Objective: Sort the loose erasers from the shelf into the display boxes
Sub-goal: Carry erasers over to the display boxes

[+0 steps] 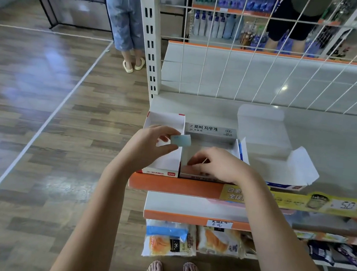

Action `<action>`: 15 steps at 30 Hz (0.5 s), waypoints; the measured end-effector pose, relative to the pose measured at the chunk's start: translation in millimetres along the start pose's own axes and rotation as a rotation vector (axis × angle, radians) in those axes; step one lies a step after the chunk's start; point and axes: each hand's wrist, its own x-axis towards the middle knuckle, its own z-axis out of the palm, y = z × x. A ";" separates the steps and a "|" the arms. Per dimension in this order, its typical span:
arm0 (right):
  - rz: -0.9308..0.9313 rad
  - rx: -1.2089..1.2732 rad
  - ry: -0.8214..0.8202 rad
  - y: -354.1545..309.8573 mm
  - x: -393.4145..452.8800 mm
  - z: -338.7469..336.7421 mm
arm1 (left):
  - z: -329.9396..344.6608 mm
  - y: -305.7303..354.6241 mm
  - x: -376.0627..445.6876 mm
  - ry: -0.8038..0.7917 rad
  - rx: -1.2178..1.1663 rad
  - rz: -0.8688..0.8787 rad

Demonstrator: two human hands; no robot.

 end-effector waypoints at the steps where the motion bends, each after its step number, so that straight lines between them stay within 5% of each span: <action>1: -0.006 -0.014 0.003 -0.2 -0.1 0.4 | 0.4 0.1 0.4 -0.003 0.002 0.001; 15: 0.021 -0.060 0.066 -6.2 4.1 7.1 | 3.3 -2.8 7.0 -0.029 0.006 0.009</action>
